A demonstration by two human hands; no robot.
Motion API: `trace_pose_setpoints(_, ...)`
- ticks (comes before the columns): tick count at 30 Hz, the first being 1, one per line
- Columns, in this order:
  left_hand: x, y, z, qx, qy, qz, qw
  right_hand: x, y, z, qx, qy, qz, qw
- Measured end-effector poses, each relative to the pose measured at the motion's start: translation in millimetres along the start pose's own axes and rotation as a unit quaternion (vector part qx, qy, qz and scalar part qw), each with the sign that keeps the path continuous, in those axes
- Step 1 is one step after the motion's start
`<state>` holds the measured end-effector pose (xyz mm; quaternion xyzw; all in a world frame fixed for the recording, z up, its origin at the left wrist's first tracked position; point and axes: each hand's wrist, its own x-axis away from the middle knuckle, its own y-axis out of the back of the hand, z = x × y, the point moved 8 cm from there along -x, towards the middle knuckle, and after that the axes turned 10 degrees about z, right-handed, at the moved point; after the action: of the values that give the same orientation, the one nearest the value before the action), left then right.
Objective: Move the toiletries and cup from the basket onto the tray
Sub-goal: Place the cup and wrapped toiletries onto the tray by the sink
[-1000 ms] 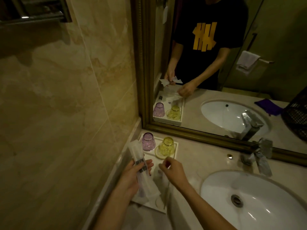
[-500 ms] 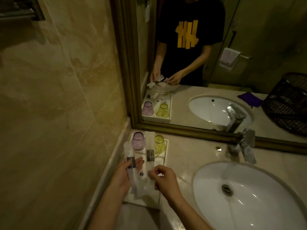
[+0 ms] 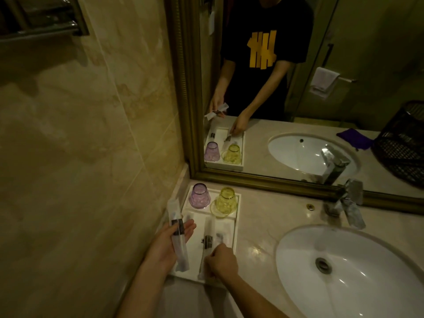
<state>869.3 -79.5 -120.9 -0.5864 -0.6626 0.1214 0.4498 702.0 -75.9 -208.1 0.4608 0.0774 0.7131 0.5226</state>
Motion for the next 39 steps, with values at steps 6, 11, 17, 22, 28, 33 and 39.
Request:
trace_pose_setpoints(6,0,2,5,-0.003,0.008,-0.026,1.000,13,15,27,0.231,0.092,-0.050,0.967)
trace_pose_setpoints(11,-4,-8,10,-0.008,0.019,0.011,1.000,0,75,53,-0.001,0.146,-0.062,0.987)
trace_pose_setpoints(17,4,-34,22,-0.045,0.065,0.068,0.995,6,115,120,-0.207,0.209,0.113,0.949)
trace_pose_setpoints(22,5,-40,24,-0.084,0.072,0.094,0.989,-12,112,130,-0.179,0.214,0.114,0.953)
trace_pose_setpoints(28,-5,10,29,-0.330,0.031,0.024,0.943,-37,110,110,-0.217,0.148,0.036,0.964)
trace_pose_setpoints(33,0,45,29,-0.514,-0.021,-0.078,0.854,-59,92,89,-0.204,0.113,0.011,0.972)
trace_pose_setpoints(39,22,28,47,-0.696,-0.133,-0.035,0.705,-79,59,77,-0.190,0.070,0.038,0.979)
